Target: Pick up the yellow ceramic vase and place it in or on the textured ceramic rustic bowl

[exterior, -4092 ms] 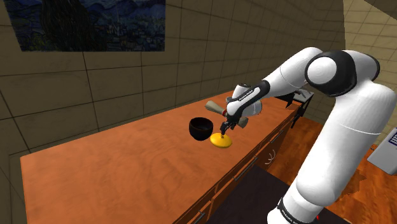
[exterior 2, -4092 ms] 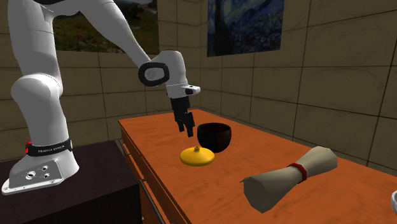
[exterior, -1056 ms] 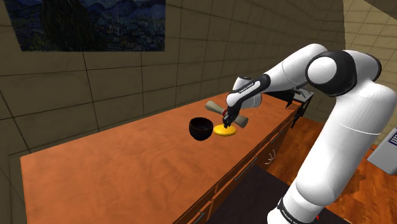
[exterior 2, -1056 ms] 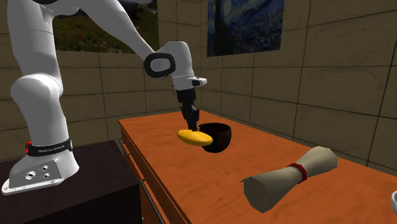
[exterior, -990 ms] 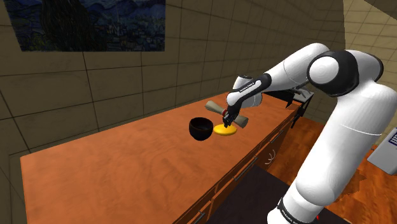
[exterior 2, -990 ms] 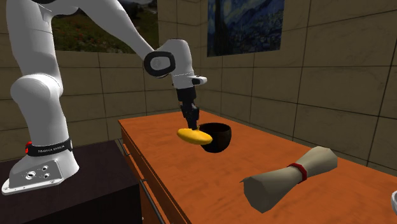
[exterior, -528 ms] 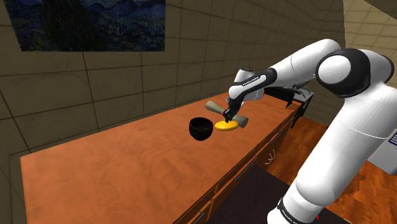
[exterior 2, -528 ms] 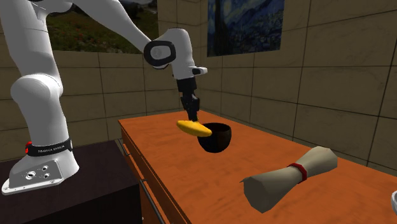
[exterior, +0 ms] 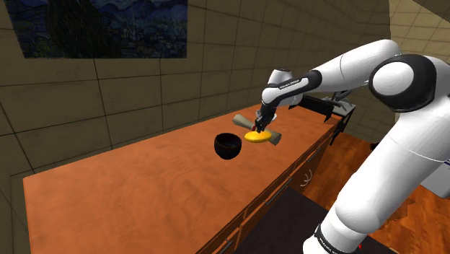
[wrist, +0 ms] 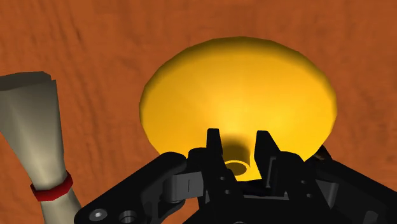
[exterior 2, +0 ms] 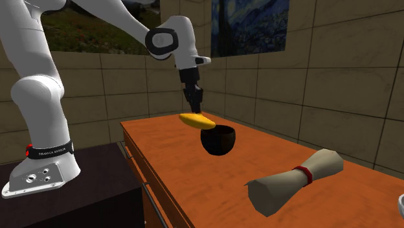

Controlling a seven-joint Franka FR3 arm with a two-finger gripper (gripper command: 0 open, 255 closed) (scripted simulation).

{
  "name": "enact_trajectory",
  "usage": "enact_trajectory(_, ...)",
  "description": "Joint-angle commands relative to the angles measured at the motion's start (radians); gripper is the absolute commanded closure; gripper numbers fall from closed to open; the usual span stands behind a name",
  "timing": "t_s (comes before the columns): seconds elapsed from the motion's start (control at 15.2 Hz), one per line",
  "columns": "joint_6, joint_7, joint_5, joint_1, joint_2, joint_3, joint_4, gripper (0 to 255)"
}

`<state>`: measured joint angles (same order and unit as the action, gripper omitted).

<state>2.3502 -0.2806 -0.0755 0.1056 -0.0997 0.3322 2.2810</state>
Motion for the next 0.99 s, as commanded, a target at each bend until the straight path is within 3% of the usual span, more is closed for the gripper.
enact_trajectory(0.0, -0.029, 0.001, -0.004, 0.001, -0.014, -0.001, -0.016, 255)
enact_trajectory(0.4, -0.098, 0.057, 0.032, -0.04, 0.104, -0.04, -0.195, 255)
enact_trajectory(0.86, -0.227, 0.127, 0.077, -0.081, 0.308, -0.085, -0.519, 255)
enact_trajectory(0.92, -0.214, 0.127, 0.077, -0.081, 0.312, -0.085, -0.509, 255)
